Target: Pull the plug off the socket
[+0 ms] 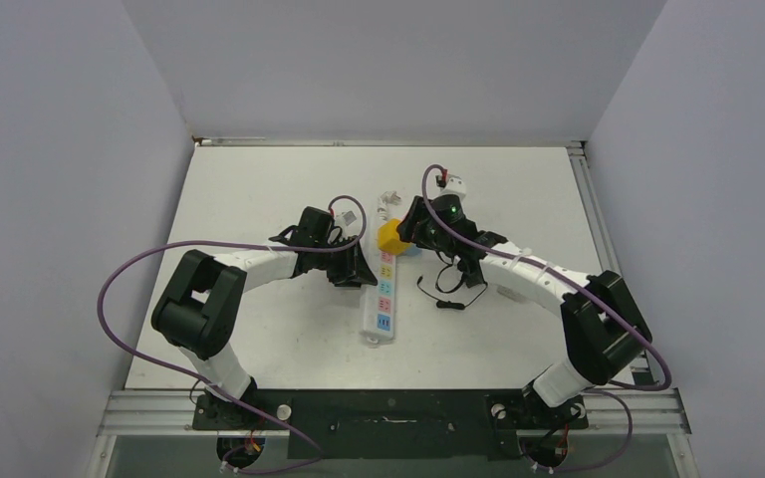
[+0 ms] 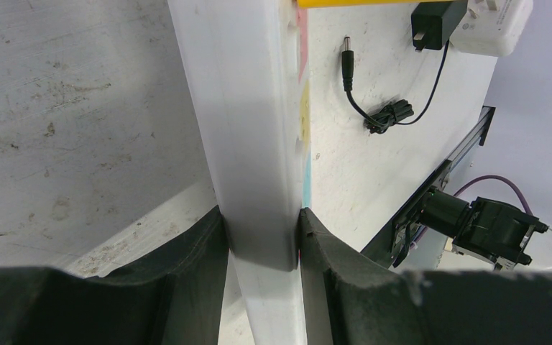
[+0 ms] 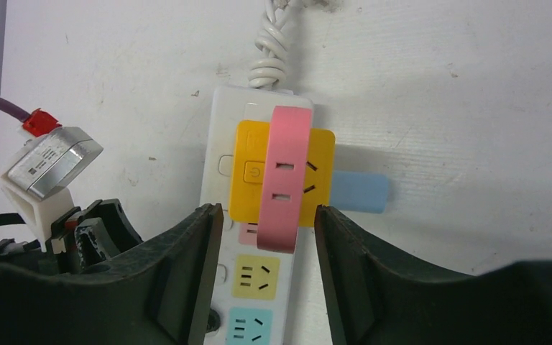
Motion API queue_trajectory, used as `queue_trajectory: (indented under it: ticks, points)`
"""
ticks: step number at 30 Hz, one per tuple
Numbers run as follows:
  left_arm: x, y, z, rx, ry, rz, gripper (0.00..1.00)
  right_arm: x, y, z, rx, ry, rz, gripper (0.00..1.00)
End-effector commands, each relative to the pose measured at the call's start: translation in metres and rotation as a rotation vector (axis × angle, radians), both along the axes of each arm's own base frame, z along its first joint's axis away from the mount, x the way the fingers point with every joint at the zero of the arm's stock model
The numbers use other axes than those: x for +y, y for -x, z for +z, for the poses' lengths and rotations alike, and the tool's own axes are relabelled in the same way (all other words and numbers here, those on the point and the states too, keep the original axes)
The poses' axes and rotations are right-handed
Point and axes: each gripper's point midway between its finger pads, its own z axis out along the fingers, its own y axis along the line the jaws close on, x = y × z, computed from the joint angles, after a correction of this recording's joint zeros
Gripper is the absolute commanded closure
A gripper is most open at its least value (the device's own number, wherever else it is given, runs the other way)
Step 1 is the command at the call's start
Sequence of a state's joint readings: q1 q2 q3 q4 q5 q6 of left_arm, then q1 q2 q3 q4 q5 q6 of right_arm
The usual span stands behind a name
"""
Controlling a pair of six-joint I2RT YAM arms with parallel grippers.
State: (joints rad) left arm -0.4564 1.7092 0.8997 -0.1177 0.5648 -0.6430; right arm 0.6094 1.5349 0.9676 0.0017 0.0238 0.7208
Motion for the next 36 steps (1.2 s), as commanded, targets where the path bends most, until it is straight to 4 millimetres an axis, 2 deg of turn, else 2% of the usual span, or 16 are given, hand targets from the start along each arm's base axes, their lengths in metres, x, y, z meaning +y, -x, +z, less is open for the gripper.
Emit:
queue_trajectory:
  ticks: [1, 5, 9, 10, 13, 17, 19, 22, 28, 30, 33, 36]
  points:
    - [0.004, -0.009, 0.003, -0.054, -0.037, 0.008, 1.00, 0.007, -0.024, 0.028, -0.087, -0.046, -0.049, 0.52]
    - [0.004, -0.009, 0.003, -0.055, -0.036, 0.006, 1.00, 0.008, -0.029, 0.028, -0.101, -0.034, -0.051, 0.59]
    - [0.005, -0.010, 0.003, -0.064, -0.051, 0.009, 1.00, 0.005, -0.033, 0.026, -0.097, 0.004, -0.055, 0.74]
    - [0.005, -0.010, 0.003, -0.065, -0.055, 0.007, 0.96, 0.005, -0.033, 0.026, -0.095, 0.006, -0.051, 0.77]
    - [0.006, -0.009, 0.002, -0.059, -0.064, 0.009, 0.80, 0.007, -0.030, 0.026, -0.097, 0.005, -0.031, 0.86]
    - [0.006, -0.010, 0.003, -0.065, -0.074, 0.006, 0.52, 0.008, -0.023, 0.025, -0.097, 0.012, 0.002, 0.94]
    - [0.009, -0.014, 0.008, -0.087, -0.090, 0.009, 0.36, 0.008, -0.017, 0.023, -0.091, 0.012, 0.025, 0.95]
    - [0.017, -0.020, 0.018, -0.139, -0.132, 0.024, 0.26, 0.010, -0.006, 0.021, -0.089, 0.024, 0.055, 0.95]
    - [0.039, -0.038, 0.055, -0.327, -0.217, 0.098, 0.21, 0.014, 0.023, 0.015, -0.066, 0.065, 0.092, 0.95]
    - [0.044, -0.041, 0.067, -0.384, -0.219, 0.121, 0.21, 0.021, 0.035, 0.017, -0.071, 0.068, 0.112, 0.95]
    - [0.040, -0.041, 0.082, -0.448, -0.167, 0.121, 0.21, 0.029, 0.048, 0.018, -0.072, 0.083, 0.124, 0.95]
    - [0.028, -0.034, 0.087, -0.440, -0.087, 0.081, 0.23, 0.036, 0.060, 0.014, -0.065, 0.120, 0.124, 0.95]
